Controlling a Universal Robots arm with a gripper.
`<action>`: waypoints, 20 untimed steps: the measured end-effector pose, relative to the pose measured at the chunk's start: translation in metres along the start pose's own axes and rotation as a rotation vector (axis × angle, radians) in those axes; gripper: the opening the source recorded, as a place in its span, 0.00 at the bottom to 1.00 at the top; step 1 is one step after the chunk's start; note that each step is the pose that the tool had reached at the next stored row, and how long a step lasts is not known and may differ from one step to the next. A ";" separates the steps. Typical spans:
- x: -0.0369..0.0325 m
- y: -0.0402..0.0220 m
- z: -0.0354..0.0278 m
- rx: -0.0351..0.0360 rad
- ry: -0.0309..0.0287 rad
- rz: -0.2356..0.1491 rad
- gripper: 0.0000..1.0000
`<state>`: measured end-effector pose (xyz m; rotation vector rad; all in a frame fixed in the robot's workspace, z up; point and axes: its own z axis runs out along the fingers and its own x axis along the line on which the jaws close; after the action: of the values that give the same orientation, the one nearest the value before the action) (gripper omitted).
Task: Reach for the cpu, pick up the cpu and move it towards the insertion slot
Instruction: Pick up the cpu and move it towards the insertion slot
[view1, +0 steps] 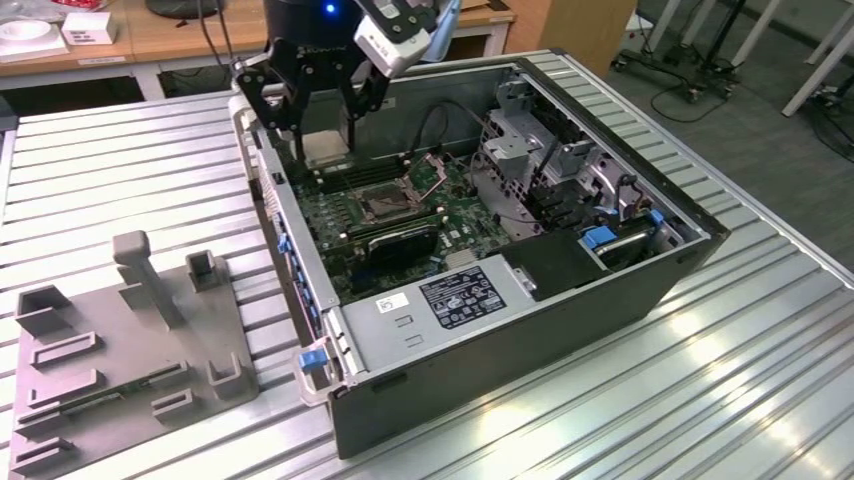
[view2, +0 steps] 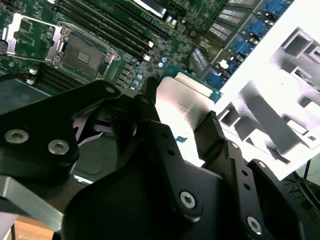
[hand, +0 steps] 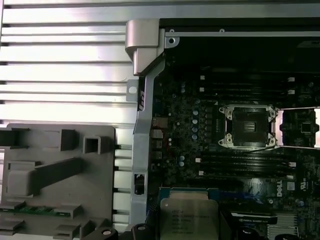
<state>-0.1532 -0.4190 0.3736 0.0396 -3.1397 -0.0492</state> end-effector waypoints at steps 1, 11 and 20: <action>-0.0011 0.0007 0.0000 0.0001 0.0000 0.000 0.54; -0.0134 0.0089 0.0003 0.0002 0.0001 0.000 0.54; -0.0241 0.0155 0.0007 0.0002 0.0001 0.000 0.54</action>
<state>-0.1295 -0.4029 0.3733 0.0396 -3.1396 -0.0489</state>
